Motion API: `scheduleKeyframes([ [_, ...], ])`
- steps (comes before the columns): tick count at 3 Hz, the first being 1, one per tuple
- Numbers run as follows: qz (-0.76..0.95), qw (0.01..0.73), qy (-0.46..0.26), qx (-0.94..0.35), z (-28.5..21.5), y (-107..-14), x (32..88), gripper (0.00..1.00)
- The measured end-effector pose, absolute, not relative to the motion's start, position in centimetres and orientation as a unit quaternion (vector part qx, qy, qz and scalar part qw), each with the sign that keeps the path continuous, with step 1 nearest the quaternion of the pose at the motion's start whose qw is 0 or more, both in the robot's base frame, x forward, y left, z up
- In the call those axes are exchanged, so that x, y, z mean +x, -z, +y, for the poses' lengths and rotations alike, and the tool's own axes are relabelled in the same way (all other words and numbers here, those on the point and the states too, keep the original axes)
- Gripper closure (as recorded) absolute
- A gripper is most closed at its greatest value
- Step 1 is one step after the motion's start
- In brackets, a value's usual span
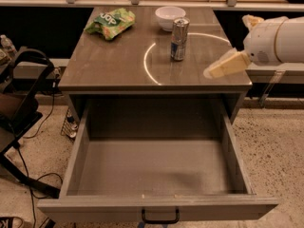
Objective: Place redbull can into top drawer
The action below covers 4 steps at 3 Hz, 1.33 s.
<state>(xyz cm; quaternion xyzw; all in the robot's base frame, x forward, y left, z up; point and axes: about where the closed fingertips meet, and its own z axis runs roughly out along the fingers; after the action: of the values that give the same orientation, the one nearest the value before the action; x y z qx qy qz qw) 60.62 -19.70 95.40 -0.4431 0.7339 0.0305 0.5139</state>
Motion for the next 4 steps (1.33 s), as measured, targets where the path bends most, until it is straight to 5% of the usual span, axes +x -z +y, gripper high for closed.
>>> scheduleKeyframes([
  [3,0.728,0.584,-0.066,-0.353,-19.2,-96.6,65.7,0.0],
  [4,0.708,0.625,-0.151,-0.293,-16.1,-94.8,70.1,0.0],
])
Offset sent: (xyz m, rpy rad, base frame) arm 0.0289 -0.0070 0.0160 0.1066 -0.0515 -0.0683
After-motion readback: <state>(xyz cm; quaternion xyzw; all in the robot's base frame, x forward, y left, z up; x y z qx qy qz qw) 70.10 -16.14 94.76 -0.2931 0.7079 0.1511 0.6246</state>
